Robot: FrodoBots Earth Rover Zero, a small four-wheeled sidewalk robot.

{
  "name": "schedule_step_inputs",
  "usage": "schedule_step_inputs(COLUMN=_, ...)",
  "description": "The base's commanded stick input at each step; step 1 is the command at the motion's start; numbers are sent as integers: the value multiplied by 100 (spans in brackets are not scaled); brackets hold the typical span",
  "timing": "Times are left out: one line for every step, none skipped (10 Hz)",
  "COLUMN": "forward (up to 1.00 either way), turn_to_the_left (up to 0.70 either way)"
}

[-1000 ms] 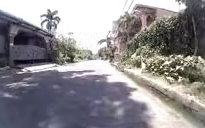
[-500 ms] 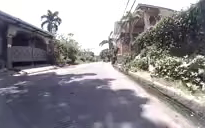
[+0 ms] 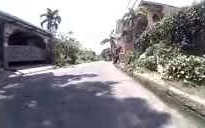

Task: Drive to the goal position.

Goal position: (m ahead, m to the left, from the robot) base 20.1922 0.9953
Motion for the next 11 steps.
schedule_step_inputs(forward=100, turn_to_the_left=0)
schedule_step_inputs(forward=100, turn_to_the_left=0)
schedule_step_inputs(forward=100, turn_to_the_left=0)
schedule_step_inputs(forward=100, turn_to_the_left=0)
schedule_step_inputs(forward=100, turn_to_the_left=0)
schedule_step_inputs(forward=100, turn_to_the_left=0)
schedule_step_inputs(forward=100, turn_to_the_left=0)
schedule_step_inputs(forward=100, turn_to_the_left=0)
schedule_step_inputs(forward=100, turn_to_the_left=0)
schedule_step_inputs(forward=100, turn_to_the_left=0)
schedule_step_inputs(forward=100, turn_to_the_left=0)
